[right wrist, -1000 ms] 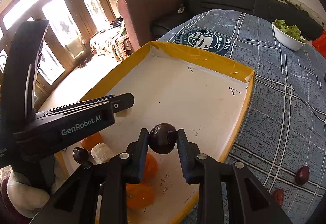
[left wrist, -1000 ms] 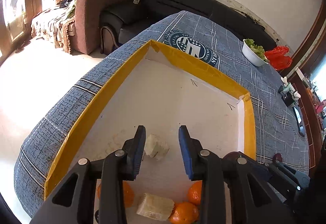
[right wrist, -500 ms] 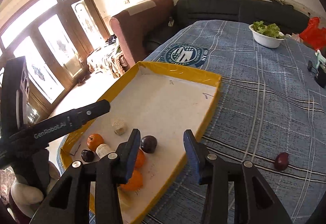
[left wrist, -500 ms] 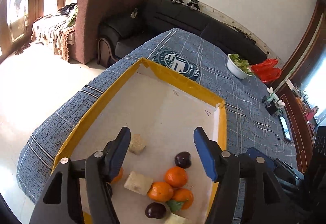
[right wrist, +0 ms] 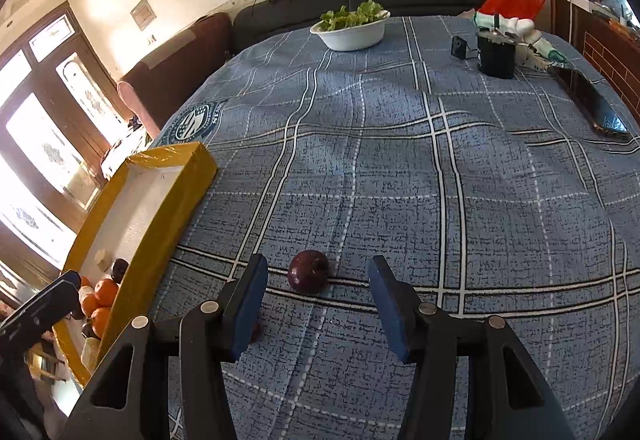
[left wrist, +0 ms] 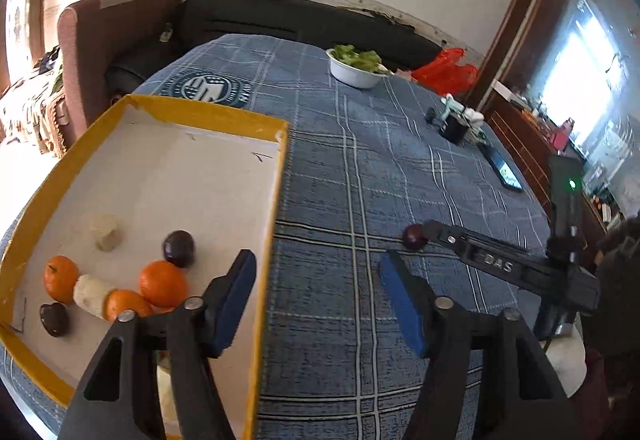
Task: Organize fruits
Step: 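Grasp a red jujube with the left gripper while the right gripper grasps another dark plum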
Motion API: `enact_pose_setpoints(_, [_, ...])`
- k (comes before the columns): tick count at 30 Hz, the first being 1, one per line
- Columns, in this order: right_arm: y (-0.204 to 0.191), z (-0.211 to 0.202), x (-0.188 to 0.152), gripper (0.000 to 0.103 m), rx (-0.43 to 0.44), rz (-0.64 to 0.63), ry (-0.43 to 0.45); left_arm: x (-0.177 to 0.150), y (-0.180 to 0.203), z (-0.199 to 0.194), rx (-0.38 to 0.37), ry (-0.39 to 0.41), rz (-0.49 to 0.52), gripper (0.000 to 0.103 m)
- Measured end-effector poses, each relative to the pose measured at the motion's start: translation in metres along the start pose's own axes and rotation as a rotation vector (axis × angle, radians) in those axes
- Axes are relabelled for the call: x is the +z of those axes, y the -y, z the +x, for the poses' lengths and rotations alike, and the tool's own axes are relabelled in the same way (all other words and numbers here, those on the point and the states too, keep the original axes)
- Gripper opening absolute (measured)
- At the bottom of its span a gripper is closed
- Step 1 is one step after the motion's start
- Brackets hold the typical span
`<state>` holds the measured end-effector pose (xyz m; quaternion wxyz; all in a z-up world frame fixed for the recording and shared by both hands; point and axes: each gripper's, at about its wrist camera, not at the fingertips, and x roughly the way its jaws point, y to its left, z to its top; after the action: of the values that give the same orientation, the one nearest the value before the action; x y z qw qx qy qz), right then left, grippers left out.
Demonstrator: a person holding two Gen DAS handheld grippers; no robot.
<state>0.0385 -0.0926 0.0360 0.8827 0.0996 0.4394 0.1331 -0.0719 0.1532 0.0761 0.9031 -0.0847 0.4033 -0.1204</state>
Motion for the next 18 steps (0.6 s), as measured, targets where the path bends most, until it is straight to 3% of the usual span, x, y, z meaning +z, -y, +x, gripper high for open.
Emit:
enact_pose_setpoints(2, [-0.001, 0.014, 0.0, 0.057, -0.002, -0.006, -0.019, -0.005, 0.014, 0.013, -0.019, -0.041, 0.04, 0.044])
enact_pose_setpoints(5, [0.0, 0.027, 0.0, 0.051, 0.014, -0.012, -0.032, -0.01, 0.024, 0.025, -0.016, -0.069, 0.067, 0.043])
enact_pose_setpoints(9, [0.0, 0.032, -0.003, 0.029, 0.045, -0.033, -0.027, -0.011, 0.029, 0.041, -0.016, -0.108, 0.074, 0.043])
enact_pose_setpoints(18, [0.01, 0.018, -0.006, 0.029, 0.054, -0.008, 0.029, -0.013, 0.052, 0.084, -0.007, -0.177, 0.125, 0.043])
